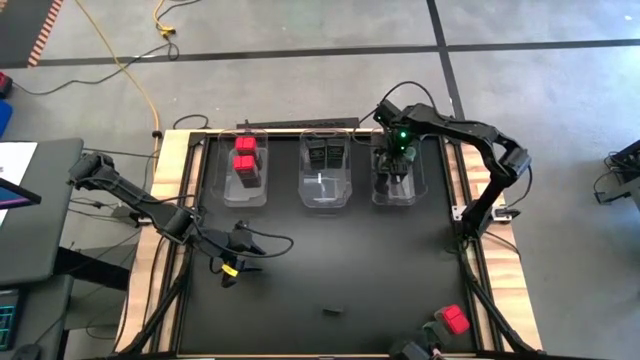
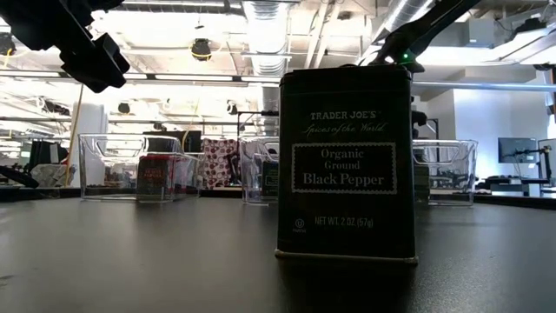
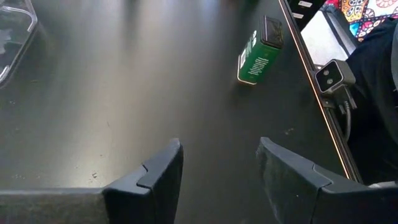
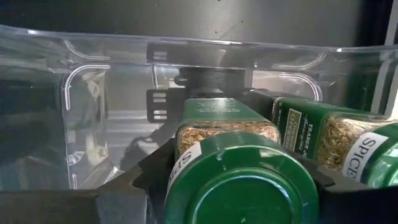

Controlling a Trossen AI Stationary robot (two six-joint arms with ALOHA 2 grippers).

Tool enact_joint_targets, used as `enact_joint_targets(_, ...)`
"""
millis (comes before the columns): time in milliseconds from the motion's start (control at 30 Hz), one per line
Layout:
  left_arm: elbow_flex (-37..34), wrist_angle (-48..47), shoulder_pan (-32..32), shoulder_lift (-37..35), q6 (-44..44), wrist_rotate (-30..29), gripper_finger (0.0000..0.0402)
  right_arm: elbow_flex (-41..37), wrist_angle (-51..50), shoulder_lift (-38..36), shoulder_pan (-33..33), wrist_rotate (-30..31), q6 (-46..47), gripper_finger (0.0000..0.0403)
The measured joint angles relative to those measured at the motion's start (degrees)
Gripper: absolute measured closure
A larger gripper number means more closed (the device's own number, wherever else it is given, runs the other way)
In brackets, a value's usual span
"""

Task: Sort spices by type
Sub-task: Put the green seasoning bottle into the right transparent bin

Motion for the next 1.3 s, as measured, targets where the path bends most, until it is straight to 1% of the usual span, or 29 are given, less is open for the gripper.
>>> enact_joint_targets(133,0.0,0.0,0.0,0.0,0.0,0.0,0.0207,0.0,0.4,0.0,0.0,0.0,1.9,0.0164)
enact_joint_targets(500,0.0,0.0,0.0,0.1,0.0,0.0,0.0207,0.0,1.0,0.0,0.0,0.0,1.9,0.0163)
enact_joint_targets(767,0.0,0.0,0.0,0.1,0.0,0.0,0.0207,0.0,1.2,0.0,0.0,0.0,0.8,0.0163)
enact_joint_targets(900,0.0,0.0,0.0,0.1,0.0,0.0,0.0207,0.0,1.4,0.0,-0.1,0.1,-1.9,0.0163)
enact_joint_targets(1033,0.0,0.0,0.0,0.1,0.0,0.0,0.0207,0.0,2.0,0.0,-0.1,0.1,-2.0,0.0163)
enact_joint_targets(1300,0.0,0.0,0.0,0.1,0.0,0.0,0.0207,-3.1,3.9,0.0,-0.1,0.5,-2.0,0.0163)
